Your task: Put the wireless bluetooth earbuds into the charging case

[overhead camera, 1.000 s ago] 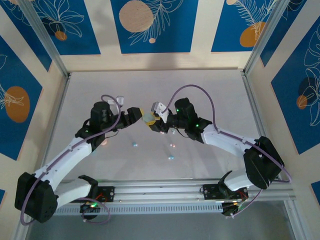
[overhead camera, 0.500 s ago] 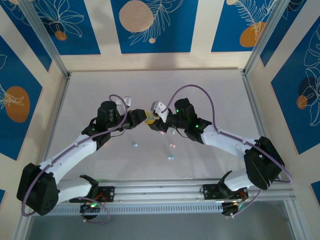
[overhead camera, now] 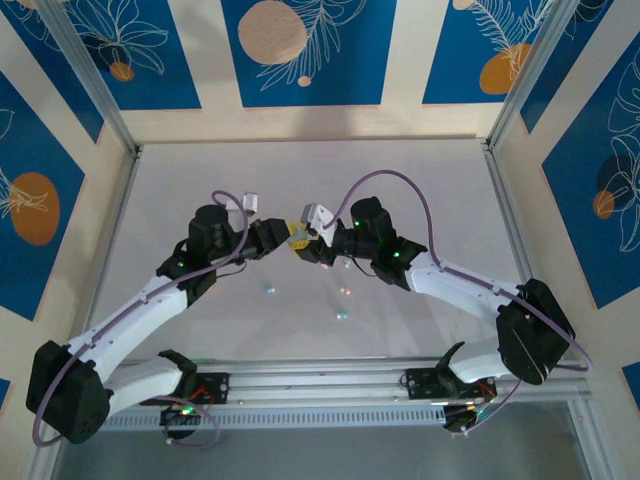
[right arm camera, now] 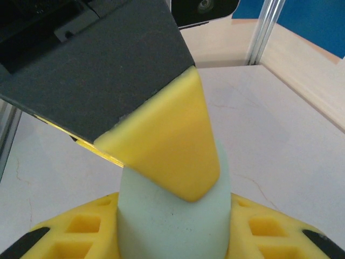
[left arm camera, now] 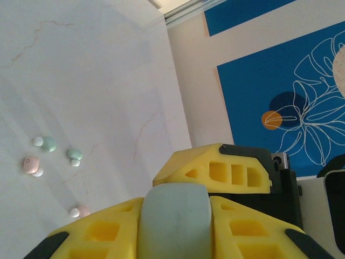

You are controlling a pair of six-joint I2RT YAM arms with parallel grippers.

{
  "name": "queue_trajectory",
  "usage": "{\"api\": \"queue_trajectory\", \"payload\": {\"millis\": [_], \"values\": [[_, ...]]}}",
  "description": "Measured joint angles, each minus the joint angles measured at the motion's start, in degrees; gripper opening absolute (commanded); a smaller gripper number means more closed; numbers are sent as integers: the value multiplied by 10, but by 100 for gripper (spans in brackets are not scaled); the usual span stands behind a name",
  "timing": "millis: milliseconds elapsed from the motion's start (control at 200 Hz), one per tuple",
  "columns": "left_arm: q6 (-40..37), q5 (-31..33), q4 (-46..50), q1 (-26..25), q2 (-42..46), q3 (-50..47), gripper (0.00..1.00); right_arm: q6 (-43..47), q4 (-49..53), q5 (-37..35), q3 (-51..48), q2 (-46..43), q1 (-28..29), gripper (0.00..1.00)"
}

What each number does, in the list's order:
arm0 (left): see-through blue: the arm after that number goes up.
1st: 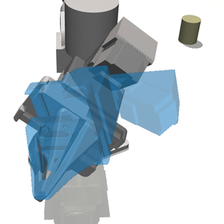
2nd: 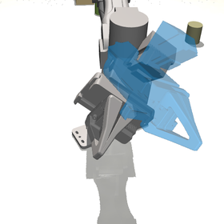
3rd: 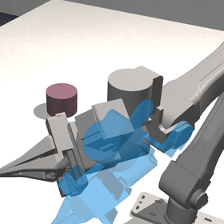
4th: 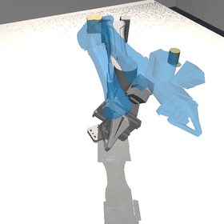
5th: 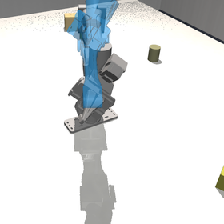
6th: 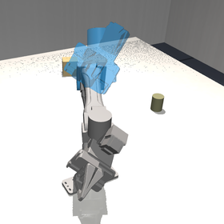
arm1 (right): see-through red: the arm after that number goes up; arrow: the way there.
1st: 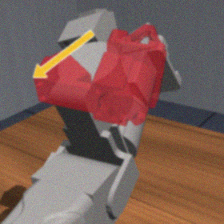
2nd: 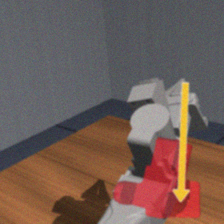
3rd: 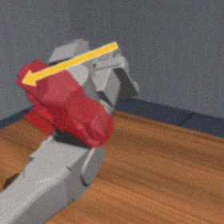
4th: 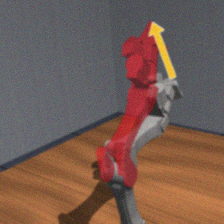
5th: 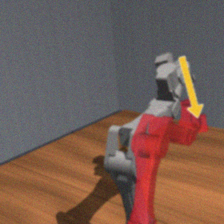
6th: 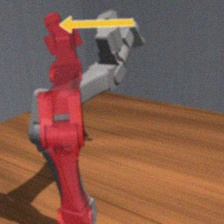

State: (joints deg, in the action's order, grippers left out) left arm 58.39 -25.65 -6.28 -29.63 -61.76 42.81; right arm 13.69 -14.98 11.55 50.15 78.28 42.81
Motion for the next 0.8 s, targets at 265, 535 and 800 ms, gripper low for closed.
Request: {"api": "queue_trajectory", "payload": {"millis": [265, 535, 800], "values": [[2, -1, -2, -2, 5, 0, 12, -2, 5, -2, 0, -9, 3, 44], [15, 5, -8, -1, 17, 0, 9, 2, 18, -15, 0, -32, 5, 63], [29, 17, -10, 0, 19, 0, 9, 44, 19, -41, -17, -57, 9, 67]]}}
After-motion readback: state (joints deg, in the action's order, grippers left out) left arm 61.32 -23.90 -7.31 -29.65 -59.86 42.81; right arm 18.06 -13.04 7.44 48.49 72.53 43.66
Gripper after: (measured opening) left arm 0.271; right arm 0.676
